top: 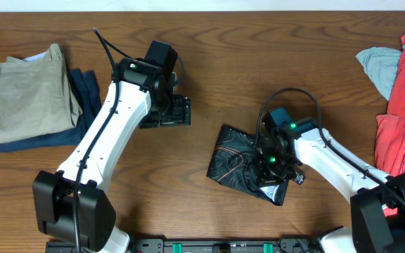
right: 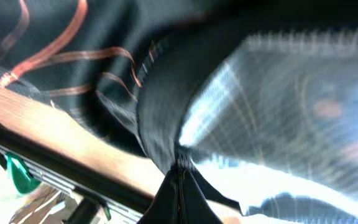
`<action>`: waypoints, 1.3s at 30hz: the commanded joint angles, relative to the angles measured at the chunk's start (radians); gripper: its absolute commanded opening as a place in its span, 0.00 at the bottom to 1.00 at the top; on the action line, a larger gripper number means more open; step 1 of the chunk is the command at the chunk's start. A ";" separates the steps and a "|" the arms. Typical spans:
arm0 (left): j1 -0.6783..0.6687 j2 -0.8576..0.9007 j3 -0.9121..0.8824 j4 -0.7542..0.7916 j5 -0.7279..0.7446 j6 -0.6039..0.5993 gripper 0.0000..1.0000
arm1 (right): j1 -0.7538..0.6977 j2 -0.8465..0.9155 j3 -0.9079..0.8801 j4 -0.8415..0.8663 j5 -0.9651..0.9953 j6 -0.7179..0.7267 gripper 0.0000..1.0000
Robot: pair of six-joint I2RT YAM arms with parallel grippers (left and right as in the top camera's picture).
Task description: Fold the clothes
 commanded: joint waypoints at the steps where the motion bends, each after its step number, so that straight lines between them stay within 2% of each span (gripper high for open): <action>1: -0.002 0.006 -0.007 -0.003 -0.005 0.013 0.81 | 0.026 0.003 -0.006 -0.032 -0.017 0.004 0.01; 7: -0.002 0.006 -0.007 -0.002 -0.005 0.013 0.81 | 0.026 0.003 -0.006 -0.074 -0.018 0.004 0.03; 8: -0.002 0.006 -0.007 0.000 -0.005 0.013 0.81 | 0.026 0.003 -0.006 -0.057 -0.019 0.004 0.20; 10: -0.002 0.006 -0.007 0.002 -0.005 0.013 0.81 | 0.025 0.003 -0.006 -0.009 -0.047 0.004 0.43; 12: -0.002 0.006 -0.007 0.002 -0.005 0.013 0.81 | 0.024 0.003 -0.006 0.047 -0.078 0.005 0.55; 13: -0.002 0.006 -0.007 0.001 -0.005 0.013 0.81 | 0.023 0.003 -0.006 0.077 -0.098 0.005 0.57; 16: -0.002 0.006 -0.007 0.001 -0.005 0.013 0.81 | 0.024 0.003 -0.006 0.137 -0.115 0.014 0.51; 18: -0.002 0.006 -0.007 0.001 -0.005 0.013 0.81 | 0.024 0.003 -0.006 0.145 -0.095 0.027 0.41; 20: -0.002 0.006 -0.007 0.002 -0.005 0.013 0.81 | 0.024 0.003 -0.006 0.145 -0.078 0.034 0.28; 23: -0.002 0.006 -0.007 0.002 -0.005 0.013 0.81 | 0.024 0.003 -0.007 0.141 -0.072 0.034 0.01; 32: -0.002 0.006 -0.007 0.002 -0.005 0.013 0.81 | 0.024 0.003 -0.009 -0.037 0.039 0.058 0.01; 36: -0.002 0.006 -0.007 0.002 -0.005 0.013 0.81 | 0.024 0.003 -0.025 -0.064 0.081 0.080 0.01; 37: -0.002 0.006 -0.007 0.001 -0.005 0.013 0.81 | 0.024 0.003 -0.031 -0.058 0.081 0.080 0.12; 38: -0.002 0.006 -0.007 0.002 -0.005 0.013 0.81 | 0.024 0.003 -0.036 -0.049 0.081 0.080 0.33; 39: -0.002 0.006 -0.007 0.001 -0.005 0.013 0.81 | 0.024 0.003 -0.037 -0.044 0.081 0.080 0.45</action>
